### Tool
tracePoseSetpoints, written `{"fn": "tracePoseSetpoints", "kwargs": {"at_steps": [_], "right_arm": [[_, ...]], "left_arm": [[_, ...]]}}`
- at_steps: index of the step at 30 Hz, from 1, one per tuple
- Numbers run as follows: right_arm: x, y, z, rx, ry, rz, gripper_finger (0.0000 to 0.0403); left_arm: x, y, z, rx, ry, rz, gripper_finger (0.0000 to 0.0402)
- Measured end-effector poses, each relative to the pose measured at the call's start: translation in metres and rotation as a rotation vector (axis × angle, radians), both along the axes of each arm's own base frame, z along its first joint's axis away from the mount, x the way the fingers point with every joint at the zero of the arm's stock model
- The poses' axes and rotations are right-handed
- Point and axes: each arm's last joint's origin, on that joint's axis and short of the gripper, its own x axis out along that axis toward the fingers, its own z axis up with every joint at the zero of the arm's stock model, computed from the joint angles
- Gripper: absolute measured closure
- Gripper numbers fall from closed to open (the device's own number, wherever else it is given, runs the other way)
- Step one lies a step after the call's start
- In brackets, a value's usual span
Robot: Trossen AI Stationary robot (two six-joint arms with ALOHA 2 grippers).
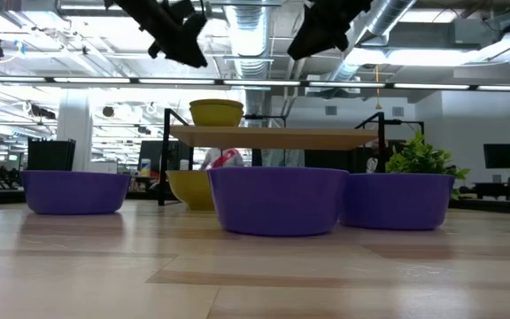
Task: Pick & Place Mini bowls
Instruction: Stack the white patterned bowl on top of the white patterned bowl on the shelf
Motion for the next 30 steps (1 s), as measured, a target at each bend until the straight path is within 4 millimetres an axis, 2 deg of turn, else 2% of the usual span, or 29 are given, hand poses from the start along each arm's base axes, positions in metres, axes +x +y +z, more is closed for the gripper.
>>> {"fn": "tracePoseSetpoints", "kwargs": {"at_steps": [8, 18, 22, 25, 30], "right_arm": [[0.002, 0.010, 0.000, 0.020, -0.011, 0.033, 0.0296], [0.010, 0.054, -0.001, 0.062, -0.032, 0.144, 0.0296], [0.019, 0.069, -0.008, 0.110, -0.043, 0.156, 0.0296], [0.029, 0.081, -0.020, 0.147, -0.030, 0.160, 0.0296], [0.047, 0.103, -0.034, 0.098, -0.073, 0.098, 0.0296]], "left_arm": [[0.001, -0.047, -0.003, -0.181, -0.005, -0.276, 0.0302], [0.006, -0.095, -0.008, -0.279, 0.047, -0.508, 0.0302], [0.009, -0.112, -0.019, -0.338, 0.077, -0.626, 0.0302], [0.006, -0.121, -0.030, -0.405, 0.083, -0.651, 0.0302], [-0.004, -0.124, -0.051, -0.509, 0.052, -0.516, 0.0302]]}}
